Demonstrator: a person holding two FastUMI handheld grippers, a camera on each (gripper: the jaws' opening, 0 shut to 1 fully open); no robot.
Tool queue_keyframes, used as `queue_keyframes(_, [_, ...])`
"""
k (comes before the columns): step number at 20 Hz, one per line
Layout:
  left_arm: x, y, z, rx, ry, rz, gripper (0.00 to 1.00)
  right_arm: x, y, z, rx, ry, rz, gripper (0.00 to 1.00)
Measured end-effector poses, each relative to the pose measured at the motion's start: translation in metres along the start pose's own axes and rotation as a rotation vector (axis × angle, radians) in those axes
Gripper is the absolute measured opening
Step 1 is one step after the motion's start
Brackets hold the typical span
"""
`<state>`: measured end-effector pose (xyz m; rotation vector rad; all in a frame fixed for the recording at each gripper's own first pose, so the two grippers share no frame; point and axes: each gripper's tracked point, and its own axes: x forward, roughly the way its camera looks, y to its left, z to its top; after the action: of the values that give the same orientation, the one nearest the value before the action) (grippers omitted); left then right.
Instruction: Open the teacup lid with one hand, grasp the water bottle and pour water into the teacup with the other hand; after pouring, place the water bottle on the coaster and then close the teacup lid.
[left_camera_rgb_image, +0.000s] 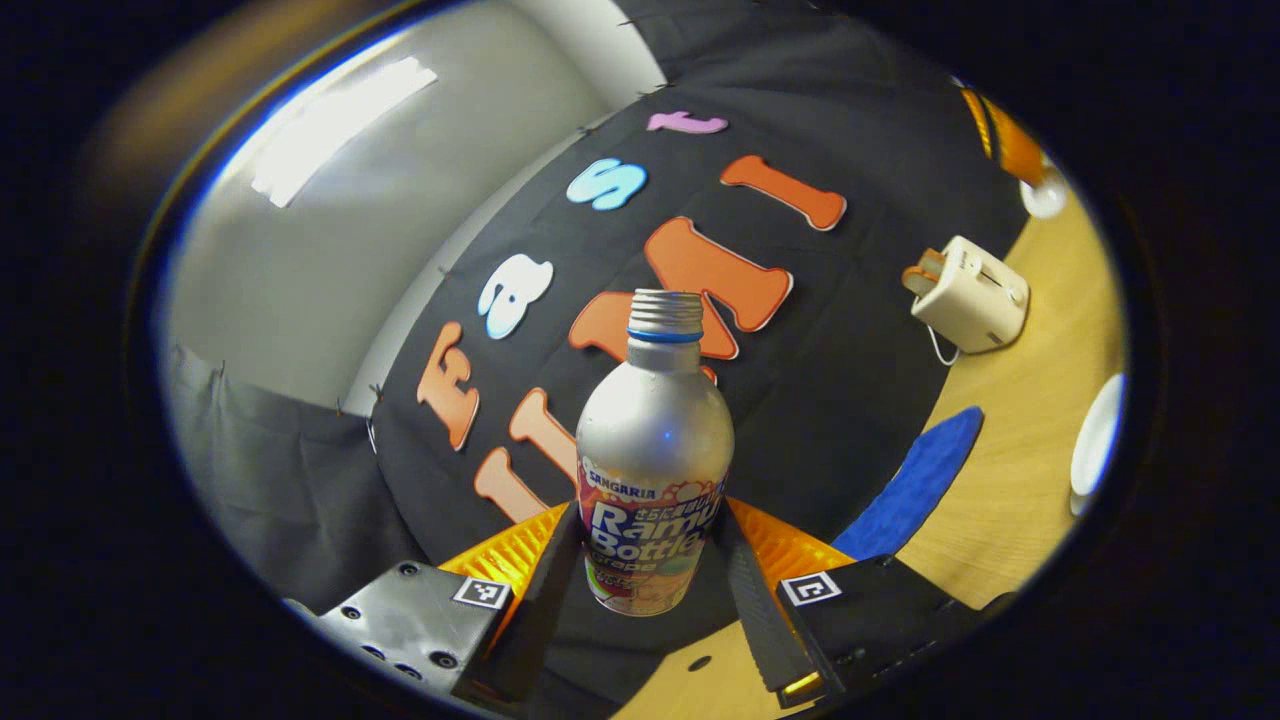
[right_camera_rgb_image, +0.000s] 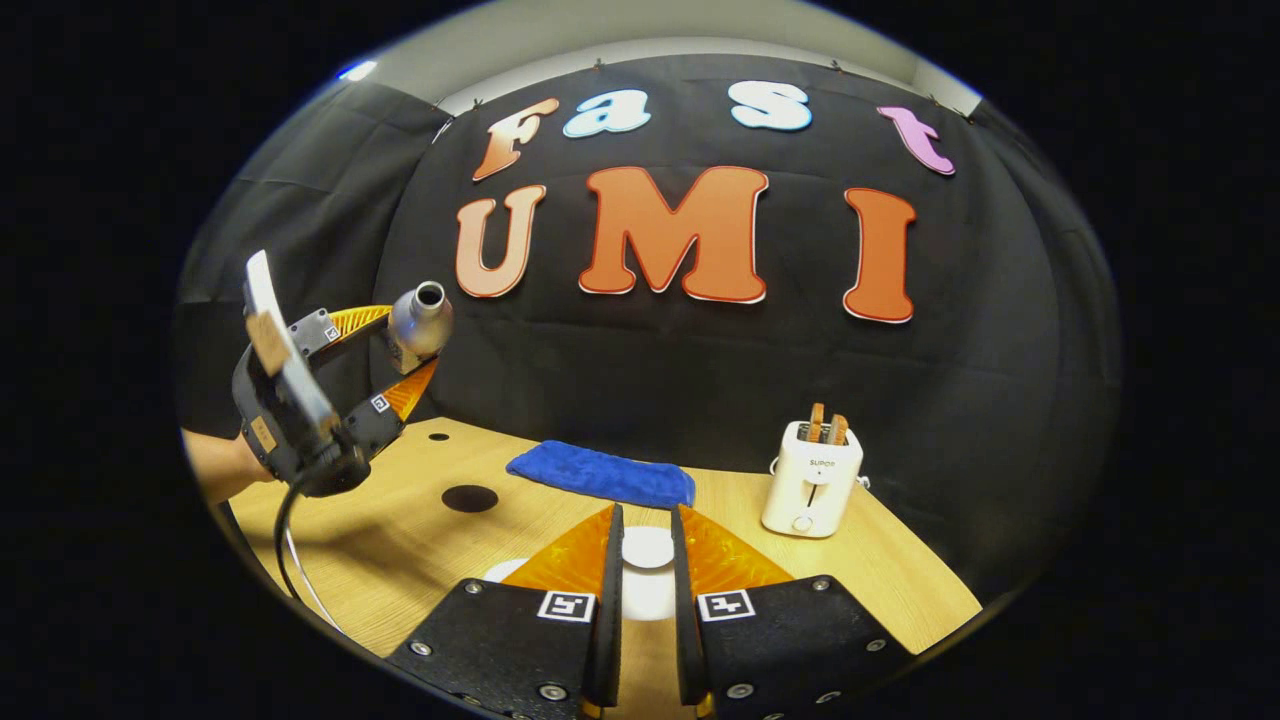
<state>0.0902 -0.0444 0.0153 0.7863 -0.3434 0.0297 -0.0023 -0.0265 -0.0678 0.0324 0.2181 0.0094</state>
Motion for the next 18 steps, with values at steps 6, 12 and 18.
queue_keyframes(6, [0.012,0.006,-0.056,-0.425,0.177,0.010,0.82,0.020,0.023,-0.009,-0.031,0.034,0.024,0.23])
queue_keyframes(12, [0.030,-0.036,-0.104,-0.689,0.333,-0.084,0.79,0.036,0.040,-0.020,-0.035,0.072,0.051,0.23])
queue_keyframes(18, [0.035,-0.085,-0.150,-0.868,0.486,-0.167,0.83,0.044,0.048,-0.030,-0.038,0.094,0.063,0.23])
